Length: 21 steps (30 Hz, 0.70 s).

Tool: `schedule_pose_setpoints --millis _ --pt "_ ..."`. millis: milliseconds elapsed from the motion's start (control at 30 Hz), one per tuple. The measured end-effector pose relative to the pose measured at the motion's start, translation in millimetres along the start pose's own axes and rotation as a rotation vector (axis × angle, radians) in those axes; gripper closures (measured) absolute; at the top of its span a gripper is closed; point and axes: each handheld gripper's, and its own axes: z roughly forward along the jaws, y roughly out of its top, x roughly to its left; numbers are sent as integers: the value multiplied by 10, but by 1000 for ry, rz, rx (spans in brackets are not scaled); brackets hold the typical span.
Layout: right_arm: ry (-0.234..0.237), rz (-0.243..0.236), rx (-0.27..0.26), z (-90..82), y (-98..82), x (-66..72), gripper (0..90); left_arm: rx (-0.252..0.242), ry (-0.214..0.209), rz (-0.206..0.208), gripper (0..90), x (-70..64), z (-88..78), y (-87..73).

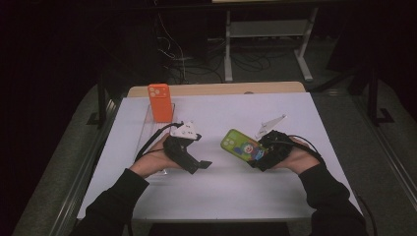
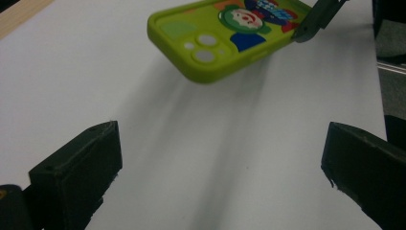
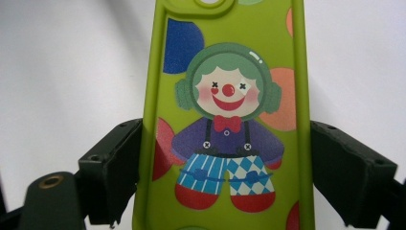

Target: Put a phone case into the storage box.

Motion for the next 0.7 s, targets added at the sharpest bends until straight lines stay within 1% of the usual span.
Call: schedule_pose_setpoints --millis 33,100,133,200,233,267,333,367,400,467,533,600,633,667,700 --pt "0 -23 3 5 6 5 150 -2 -7 14 0 4 -5 14" --pt "19 -53 8 22 27 48 150 -17 -26 17 0 6 -16 37" --pt "30 -75 9 39 34 60 150 -16 -32 23 0 14 -26 46" --pt "48 -97 18 65 45 89 150 -17 -42 32 0 14 -34 61" --pt "63 -105 23 81 52 105 150 -11 -48 50 0 22 -39 73" --pt "72 -123 30 103 57 121 150 -13 -55 42 0 13 -36 79" --pt "93 -143 37 129 67 144 150 2 -74 55 0 12 -34 93" --pt "95 -148 39 135 71 155 150 6 -86 68 0 11 -29 100" --pt "103 -158 38 146 76 165 150 11 -94 69 0 0 -22 108" --pt "118 -165 50 157 83 201 150 25 -112 88 0 -18 4 123" --pt "133 -183 54 171 94 232 150 44 -117 112 0 -33 26 136" --pt "150 -198 60 181 108 268 150 57 -134 127 0 -53 56 148" --pt "160 -212 62 190 116 288 150 59 -140 126 0 -63 68 151" --pt "162 -218 60 196 122 299 150 73 -156 140 0 -72 81 160" --pt "173 -232 64 200 131 320 150 77 -163 144 0 -83 93 162"
